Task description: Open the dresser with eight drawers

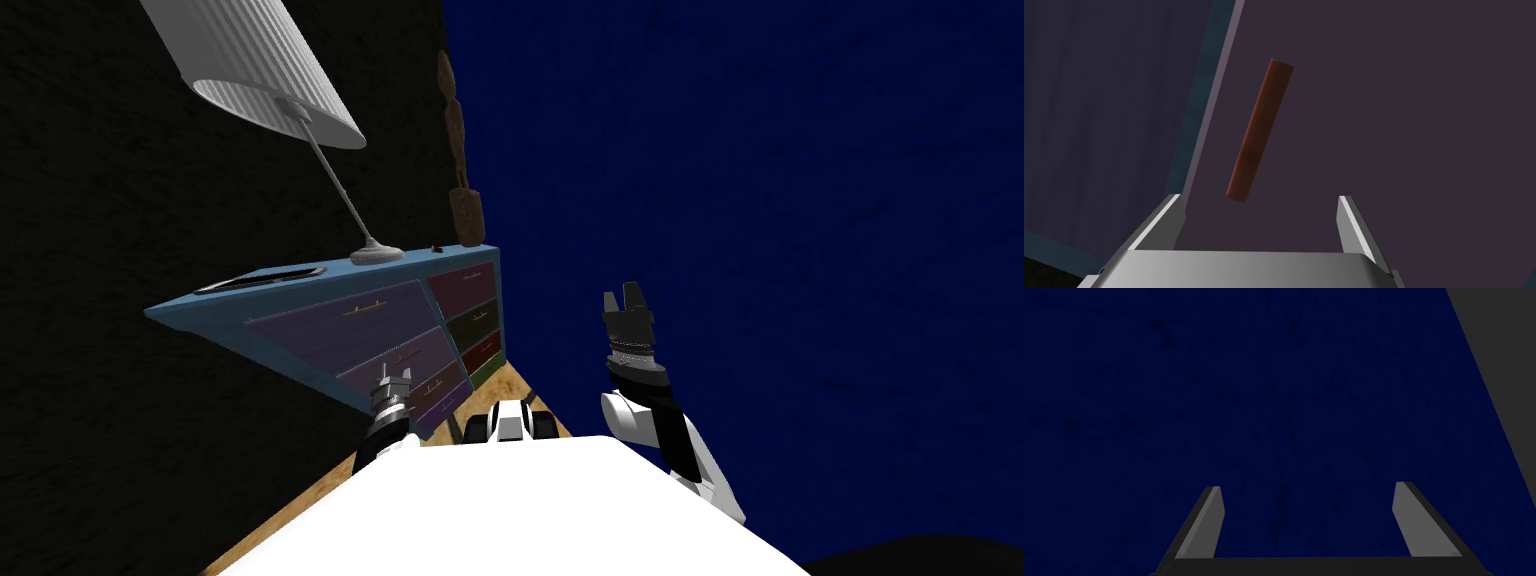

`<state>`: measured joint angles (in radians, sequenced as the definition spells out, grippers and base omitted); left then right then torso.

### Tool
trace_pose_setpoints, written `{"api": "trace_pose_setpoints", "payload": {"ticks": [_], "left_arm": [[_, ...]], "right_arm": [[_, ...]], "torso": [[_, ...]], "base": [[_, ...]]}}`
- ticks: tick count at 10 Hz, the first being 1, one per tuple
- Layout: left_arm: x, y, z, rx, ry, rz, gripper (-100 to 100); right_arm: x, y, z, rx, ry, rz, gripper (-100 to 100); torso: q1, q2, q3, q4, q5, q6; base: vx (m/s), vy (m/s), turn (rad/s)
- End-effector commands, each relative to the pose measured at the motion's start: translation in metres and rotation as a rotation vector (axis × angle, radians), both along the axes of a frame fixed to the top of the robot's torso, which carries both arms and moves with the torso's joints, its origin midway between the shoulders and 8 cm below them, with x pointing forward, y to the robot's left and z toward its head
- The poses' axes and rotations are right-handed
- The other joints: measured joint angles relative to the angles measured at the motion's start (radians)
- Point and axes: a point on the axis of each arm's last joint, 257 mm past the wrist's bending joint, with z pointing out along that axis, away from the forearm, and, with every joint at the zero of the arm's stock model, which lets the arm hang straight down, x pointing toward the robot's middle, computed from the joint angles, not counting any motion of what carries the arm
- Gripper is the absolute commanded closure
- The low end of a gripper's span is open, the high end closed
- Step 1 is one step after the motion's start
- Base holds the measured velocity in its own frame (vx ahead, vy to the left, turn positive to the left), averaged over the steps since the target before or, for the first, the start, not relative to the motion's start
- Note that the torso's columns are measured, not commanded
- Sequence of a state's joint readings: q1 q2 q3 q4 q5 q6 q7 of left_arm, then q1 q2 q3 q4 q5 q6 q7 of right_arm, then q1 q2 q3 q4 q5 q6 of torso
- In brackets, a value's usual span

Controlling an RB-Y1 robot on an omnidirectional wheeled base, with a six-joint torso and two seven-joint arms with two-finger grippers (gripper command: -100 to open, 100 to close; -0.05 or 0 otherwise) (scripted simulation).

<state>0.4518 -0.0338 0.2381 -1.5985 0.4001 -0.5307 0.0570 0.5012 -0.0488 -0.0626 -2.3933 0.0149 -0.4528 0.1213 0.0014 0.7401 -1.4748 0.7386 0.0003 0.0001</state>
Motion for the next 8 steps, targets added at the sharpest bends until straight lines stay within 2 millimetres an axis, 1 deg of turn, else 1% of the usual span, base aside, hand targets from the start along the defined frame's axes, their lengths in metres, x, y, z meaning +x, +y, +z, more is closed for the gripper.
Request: {"api": "trace_pose_setpoints", "payload": {"ticks": [1,2,3,4,5,8], "left_arm": [[-0.0007,0.0035,0.0063,-0.001,0.000,0.003,-100],[-0.0003,0.0019,0.0045,-0.001,-0.002,0.003,-100],[0.0000,0.0022,0.0048,-0.001,-0.001,0.002,100],[-0.0019,0.0014,0.0068,0.000,-0.002,0.001,100],[-0.0025,0.0012,0.0074,0.000,-0.002,0.001,100],[-0.0062,-0.0002,0.0115,0.001,-0.004,-0.001,100]], "right_arm": [[0.0000,0.0000,0.0000,0.000,0.000,0.000,0],[0.0000,0.0000,0.0000,0.000,0.000,0.000,0],[0.0000,0.0000,0.0000,0.000,0.000,0.000,0],[0.0000,0.0000,0.0000,0.000,0.000,0.000,0],[0.0000,0.0000,0.0000,0.000,0.000,0.000,0],[0.0001,0.0001,0.0001,0.000,0.000,0.000,0]], "torso": [[0.001,0.000,0.000,0.000,0.000,0.000],[0.001,-0.003,-0.002,-0.001,0.000,0.000],[0.000,-0.003,-0.002,-0.001,0.000,0.000],[-0.002,-0.001,0.000,0.000,0.000,0.000],[-0.003,-0.001,0.001,-0.004,0.005,0.003],[-0.002,-0.004,-0.002,-0.003,0.003,0.002]], "base": [[0.067,0.017,-0.012],[0.042,0.014,-0.004],[0.005,0.003,0.001],[-0.057,-0.055,0.032],[-0.118,-0.100,0.001],[-0.148,-0.137,0.002]]}}
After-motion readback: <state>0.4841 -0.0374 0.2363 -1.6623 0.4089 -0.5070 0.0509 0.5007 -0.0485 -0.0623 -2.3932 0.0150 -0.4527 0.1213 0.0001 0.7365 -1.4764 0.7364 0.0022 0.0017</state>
